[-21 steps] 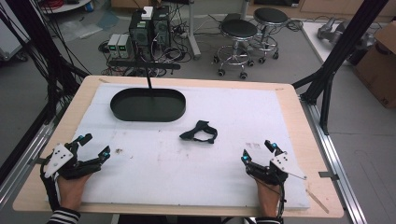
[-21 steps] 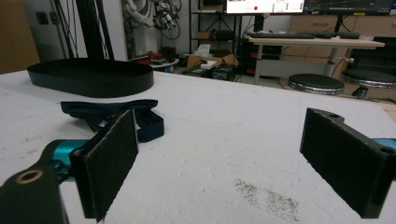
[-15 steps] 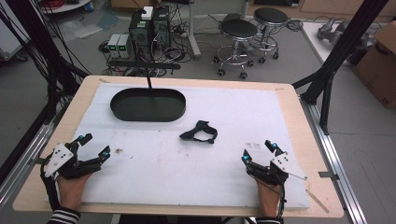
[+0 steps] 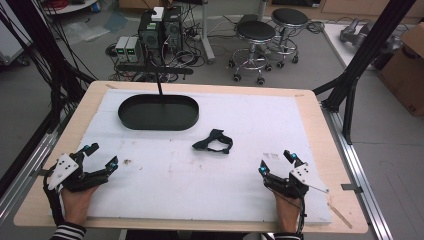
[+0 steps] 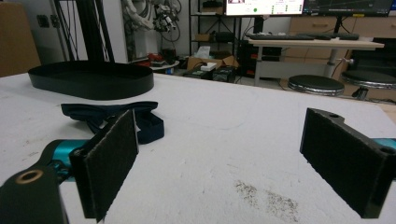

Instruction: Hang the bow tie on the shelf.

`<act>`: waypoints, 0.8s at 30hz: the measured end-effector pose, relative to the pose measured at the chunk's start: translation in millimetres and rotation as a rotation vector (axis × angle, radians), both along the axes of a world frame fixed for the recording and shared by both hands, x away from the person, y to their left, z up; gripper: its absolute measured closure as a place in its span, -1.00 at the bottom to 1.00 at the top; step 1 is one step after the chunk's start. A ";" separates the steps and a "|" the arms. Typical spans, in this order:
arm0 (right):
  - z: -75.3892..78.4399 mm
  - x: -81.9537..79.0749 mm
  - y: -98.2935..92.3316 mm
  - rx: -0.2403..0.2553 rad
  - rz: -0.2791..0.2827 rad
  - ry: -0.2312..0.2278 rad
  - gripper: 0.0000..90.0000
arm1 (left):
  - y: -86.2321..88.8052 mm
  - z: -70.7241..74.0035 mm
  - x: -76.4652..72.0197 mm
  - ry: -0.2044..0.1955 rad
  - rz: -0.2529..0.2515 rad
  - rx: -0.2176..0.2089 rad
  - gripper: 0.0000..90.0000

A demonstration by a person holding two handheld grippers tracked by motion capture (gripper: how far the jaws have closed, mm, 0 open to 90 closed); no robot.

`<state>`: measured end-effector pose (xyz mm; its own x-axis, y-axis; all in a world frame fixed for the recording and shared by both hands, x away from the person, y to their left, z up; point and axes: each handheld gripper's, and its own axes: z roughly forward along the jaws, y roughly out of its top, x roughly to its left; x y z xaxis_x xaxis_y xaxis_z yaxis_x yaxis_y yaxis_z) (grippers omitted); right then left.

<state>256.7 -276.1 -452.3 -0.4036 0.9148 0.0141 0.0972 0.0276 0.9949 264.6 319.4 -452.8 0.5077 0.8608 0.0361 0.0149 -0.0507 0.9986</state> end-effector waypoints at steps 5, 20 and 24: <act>0.4 0.5 1.7 -0.016 -0.003 0.003 -0.77 | 0.4 -0.6 -1.7 -0.019 -0.004 -0.008 -0.64; 18.1 4.7 8.5 -0.050 0.052 0.027 -0.77 | 0.6 -0.7 -1.7 -0.022 -0.007 -0.008 -0.64; 29.1 4.8 11.2 -0.050 0.077 0.024 -0.77 | 1.1 -0.6 -1.0 -0.014 -0.008 -0.014 -0.64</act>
<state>261.5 -264.9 -423.2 -0.4726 0.8811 -0.0199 0.1171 0.0852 0.9895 263.6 320.5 -453.4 0.5140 0.8572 0.0312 0.0003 -0.0366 0.9993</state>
